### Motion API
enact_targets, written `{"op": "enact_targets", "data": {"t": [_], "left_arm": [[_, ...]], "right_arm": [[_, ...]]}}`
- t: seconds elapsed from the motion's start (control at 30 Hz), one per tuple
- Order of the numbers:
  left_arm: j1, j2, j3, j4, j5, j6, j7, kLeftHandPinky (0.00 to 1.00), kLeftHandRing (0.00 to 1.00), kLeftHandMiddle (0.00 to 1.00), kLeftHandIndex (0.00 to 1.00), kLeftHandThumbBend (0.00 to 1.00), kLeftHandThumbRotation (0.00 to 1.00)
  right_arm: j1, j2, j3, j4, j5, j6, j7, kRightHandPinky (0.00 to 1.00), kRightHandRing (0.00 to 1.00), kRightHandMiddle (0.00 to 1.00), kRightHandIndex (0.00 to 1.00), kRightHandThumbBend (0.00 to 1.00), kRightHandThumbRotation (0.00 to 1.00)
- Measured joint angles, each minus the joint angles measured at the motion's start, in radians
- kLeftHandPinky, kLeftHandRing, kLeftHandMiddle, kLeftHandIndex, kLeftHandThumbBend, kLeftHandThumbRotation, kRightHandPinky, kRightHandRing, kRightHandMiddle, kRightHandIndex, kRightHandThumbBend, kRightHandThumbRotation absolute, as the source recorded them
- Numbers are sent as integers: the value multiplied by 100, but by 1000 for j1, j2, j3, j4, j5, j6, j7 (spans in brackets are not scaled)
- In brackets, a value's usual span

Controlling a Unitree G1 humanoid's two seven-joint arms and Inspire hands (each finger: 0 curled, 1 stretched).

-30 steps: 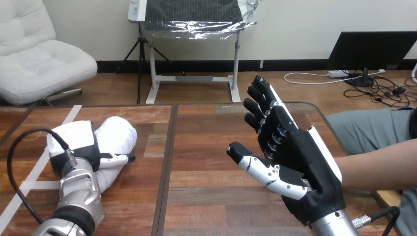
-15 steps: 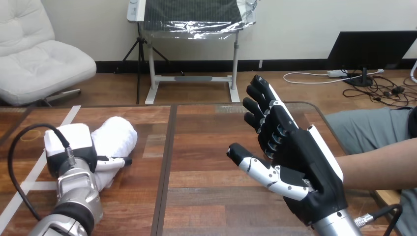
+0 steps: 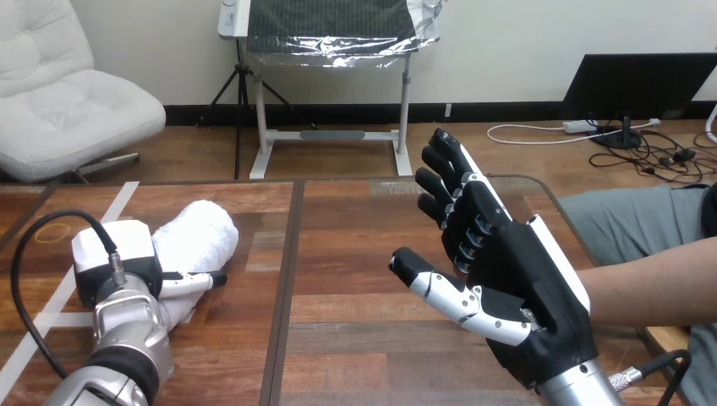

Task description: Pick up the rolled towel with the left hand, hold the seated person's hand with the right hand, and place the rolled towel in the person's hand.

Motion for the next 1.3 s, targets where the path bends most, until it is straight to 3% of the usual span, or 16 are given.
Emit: {"op": "enact_targets", "data": {"t": [0.13,0.17,0.27,0.43,0.47,0.6,0.8,1.07,1.3], "left_arm": [[-4,0,2,1,-9,1,-3,55,56,62,82,98,79],[-5,0,3,1,-11,1,-3,44,46,53,78,94,69],[-5,0,18,1,-34,-5,2,33,36,44,75,90,58],[-5,0,48,1,-79,-28,15,22,27,37,67,81,34],[-5,0,53,1,-87,-33,18,20,25,36,64,78,22],[-3,1,71,1,-108,-56,34,18,24,35,61,75,9],[-2,1,82,1,-123,-64,42,20,26,38,62,70,2],[-2,3,86,0,-126,-79,54,21,28,42,63,71,0],[5,4,90,0,-127,-127,99,23,31,45,61,72,0]], "right_arm": [[0,0,0,-5,1,6,0,100,100,100,100,52,0],[0,-1,0,-6,1,7,0,100,100,100,100,52,0],[0,-1,0,-10,1,10,0,100,100,100,100,51,0],[0,-2,-1,-13,15,16,1,100,100,100,100,51,0],[0,-2,-1,-13,17,18,1,100,100,100,100,51,0],[0,-2,-2,-13,22,21,1,100,100,100,100,51,0],[0,-2,-1,-13,24,22,1,100,100,100,100,50,0],[0,-2,-2,-13,31,23,1,100,100,100,100,50,0],[0,-2,-2,-13,32,29,0,100,100,100,100,49,0]]}}
